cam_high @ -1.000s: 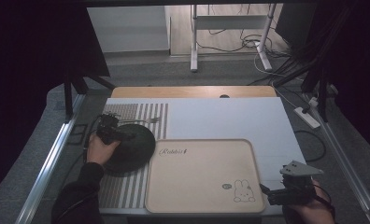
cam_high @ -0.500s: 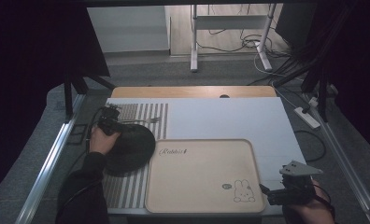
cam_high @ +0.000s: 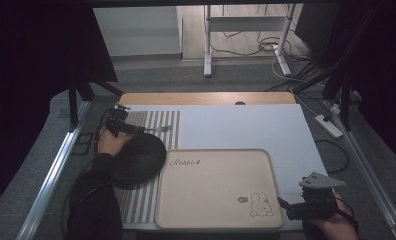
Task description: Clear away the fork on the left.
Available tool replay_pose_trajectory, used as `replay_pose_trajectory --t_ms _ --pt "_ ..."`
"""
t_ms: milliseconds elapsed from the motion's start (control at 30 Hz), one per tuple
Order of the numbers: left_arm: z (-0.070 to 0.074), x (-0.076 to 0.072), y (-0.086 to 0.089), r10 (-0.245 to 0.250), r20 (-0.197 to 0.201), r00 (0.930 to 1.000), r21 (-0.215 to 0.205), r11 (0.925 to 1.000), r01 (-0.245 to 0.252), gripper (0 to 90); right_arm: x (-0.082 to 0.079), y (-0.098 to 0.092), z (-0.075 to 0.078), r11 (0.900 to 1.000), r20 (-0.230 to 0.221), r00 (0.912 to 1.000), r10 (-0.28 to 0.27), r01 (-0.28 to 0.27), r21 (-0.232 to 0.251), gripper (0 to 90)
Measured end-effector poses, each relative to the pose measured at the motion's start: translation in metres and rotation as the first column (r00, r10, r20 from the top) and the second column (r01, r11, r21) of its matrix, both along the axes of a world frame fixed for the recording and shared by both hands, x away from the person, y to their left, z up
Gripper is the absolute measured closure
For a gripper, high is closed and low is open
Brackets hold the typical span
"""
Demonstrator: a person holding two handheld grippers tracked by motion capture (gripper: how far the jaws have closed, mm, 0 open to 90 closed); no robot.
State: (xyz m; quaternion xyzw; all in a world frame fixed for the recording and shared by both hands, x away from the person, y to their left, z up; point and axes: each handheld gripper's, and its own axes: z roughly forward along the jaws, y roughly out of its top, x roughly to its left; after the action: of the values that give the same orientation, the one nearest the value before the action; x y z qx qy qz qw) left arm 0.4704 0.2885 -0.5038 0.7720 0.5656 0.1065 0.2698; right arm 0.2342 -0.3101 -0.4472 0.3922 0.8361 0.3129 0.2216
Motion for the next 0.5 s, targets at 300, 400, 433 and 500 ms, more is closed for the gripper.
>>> replay_pose_trajectory --t_ms 300,400,433,500 --pt "-0.007 0.012 0.014 0.042 -0.026 0.9988 0.031 0.9987 -0.041 37.1 0.000 0.000 0.000 1.000 -0.001 1.0000 0.001 -0.001 0.000 0.0" --pt "-0.008 0.015 0.019 0.047 -0.024 0.9986 0.021 0.9987 -0.046 72.0 0.000 0.000 0.000 1.000 0.000 1.0000 0.003 -0.003 -0.002 0.0" --pt "-0.008 0.015 0.020 0.046 -0.020 0.9987 0.017 0.9988 -0.046 81.6 0.000 0.000 0.000 1.000 0.000 1.0000 0.003 -0.003 -0.002 0.0" --pt "-0.009 0.017 0.020 0.046 -0.018 0.9988 0.036 0.9983 -0.046 88.8 0.000 0.000 0.000 1.000 -0.001 1.0000 0.004 -0.004 -0.002 0.0"
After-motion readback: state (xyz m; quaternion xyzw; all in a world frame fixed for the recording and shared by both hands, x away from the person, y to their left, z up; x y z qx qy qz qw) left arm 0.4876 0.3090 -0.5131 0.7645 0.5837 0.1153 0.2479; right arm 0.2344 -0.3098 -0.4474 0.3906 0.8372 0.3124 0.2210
